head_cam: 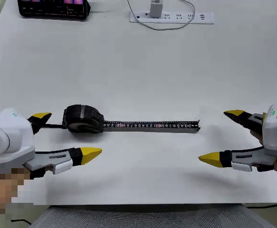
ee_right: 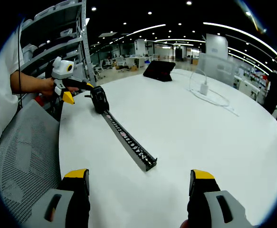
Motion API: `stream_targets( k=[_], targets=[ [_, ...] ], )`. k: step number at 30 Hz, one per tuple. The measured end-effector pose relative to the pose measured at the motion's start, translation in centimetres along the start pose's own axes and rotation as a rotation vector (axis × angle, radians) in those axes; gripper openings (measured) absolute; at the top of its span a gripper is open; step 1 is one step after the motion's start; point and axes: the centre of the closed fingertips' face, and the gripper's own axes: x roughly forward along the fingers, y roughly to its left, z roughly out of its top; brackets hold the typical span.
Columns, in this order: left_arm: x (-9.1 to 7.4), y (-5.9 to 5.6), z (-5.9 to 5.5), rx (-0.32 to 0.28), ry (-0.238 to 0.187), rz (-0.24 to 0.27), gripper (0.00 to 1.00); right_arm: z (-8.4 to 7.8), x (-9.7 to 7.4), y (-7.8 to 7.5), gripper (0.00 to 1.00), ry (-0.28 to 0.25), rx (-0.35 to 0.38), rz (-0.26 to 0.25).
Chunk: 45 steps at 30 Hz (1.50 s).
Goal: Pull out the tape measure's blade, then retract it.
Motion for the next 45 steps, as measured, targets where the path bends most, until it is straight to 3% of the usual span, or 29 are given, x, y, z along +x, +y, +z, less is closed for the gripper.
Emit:
stream_targets(
  k=[14, 30, 35, 45],
  targets=[
    [1.4, -0.1, 0.2, -0.057, 0.004, 0.024, 0.97, -0.3, 0.9, -0.8, 0.86, 0.023, -0.004, 0.019],
    [2.3, -0.7, 0.7, -0.162, -0.042, 0.033, 0.91, -0.3, 1.5, -1.1, 0.83, 0.029, -0.007, 0.035],
    [2.3, -0.6, 0.7, -0.18, -0.054, 0.052, 0.9, -0.3, 1.6, -1.1, 0.81, 0.029, -0.015, 0.037],
    [2.5, 0.2, 0.9, -0.231, -0.09, 0.147, 0.82, -0.3, 1.8, -1.1, 0.72, 0.036, -0.039, 0.061]
  ],
)
